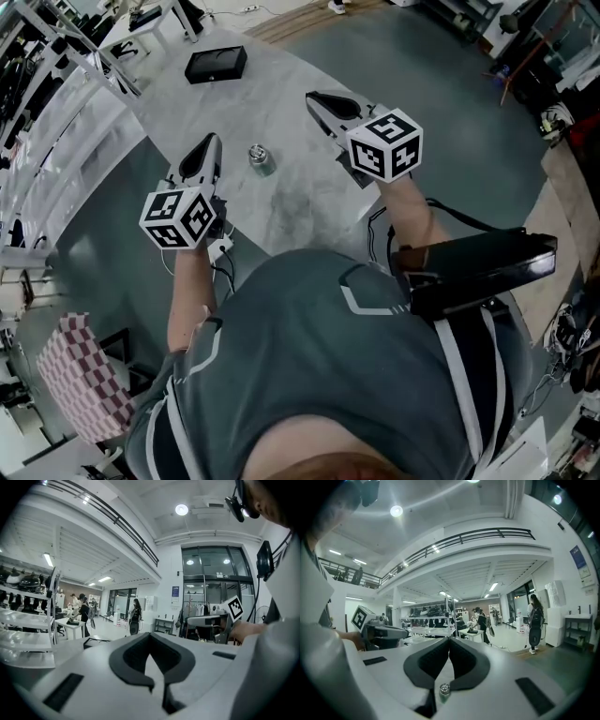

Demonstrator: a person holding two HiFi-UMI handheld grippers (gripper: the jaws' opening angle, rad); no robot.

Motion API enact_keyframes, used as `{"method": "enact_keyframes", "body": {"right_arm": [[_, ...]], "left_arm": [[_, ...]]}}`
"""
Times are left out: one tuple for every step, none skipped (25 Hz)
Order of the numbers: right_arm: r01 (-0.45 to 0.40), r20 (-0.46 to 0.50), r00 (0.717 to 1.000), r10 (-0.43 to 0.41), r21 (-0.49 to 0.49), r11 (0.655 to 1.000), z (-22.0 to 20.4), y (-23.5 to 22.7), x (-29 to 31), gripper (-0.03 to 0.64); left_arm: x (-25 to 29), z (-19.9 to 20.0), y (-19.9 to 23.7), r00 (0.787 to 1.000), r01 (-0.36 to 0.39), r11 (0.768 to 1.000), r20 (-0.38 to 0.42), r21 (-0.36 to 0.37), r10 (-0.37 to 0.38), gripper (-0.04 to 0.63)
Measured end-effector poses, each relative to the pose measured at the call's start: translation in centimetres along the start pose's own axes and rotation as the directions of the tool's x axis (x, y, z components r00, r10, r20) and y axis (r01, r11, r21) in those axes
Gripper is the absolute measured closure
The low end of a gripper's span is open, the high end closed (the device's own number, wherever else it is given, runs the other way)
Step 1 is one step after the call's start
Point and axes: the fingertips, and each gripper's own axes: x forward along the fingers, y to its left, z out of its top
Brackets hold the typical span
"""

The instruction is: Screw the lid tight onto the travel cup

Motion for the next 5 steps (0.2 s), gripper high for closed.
{"method": "enact_keyframes", "body": {"right_arm": [[-0.001,-0.001,1.0,0.001,0.0,1.0,0.0,0.02,0.06,0.588],[-0.002,-0.002,1.0,0.002,0.0,1.0,0.0,0.02,0.11,0.589],[-0.003,-0.003,1.0,0.003,-0.001,1.0,-0.01,0.02,0.16,0.588],[-0.004,-0.004,1.0,0.004,-0.001,1.0,-0.02,0.01,0.2,0.588],[-0.005,-0.006,1.0,0.005,-0.001,1.0,-0.03,-0.01,0.24,0.588]], "left_arm": [[0.0,0.0,0.02,1.0,0.003,1.0,-0.001,-0.001,-0.003,0.586],[0.03,0.01,0.0,1.0,0.008,1.0,-0.003,-0.003,-0.008,0.586],[0.07,0.02,-0.06,1.0,0.014,1.0,-0.005,-0.006,-0.014,0.586],[0.12,0.02,-0.13,1.0,0.019,1.0,-0.007,-0.008,-0.019,0.586],[0.16,0.03,-0.2,1.0,0.025,1.0,-0.01,-0.01,-0.025,0.586]]}}
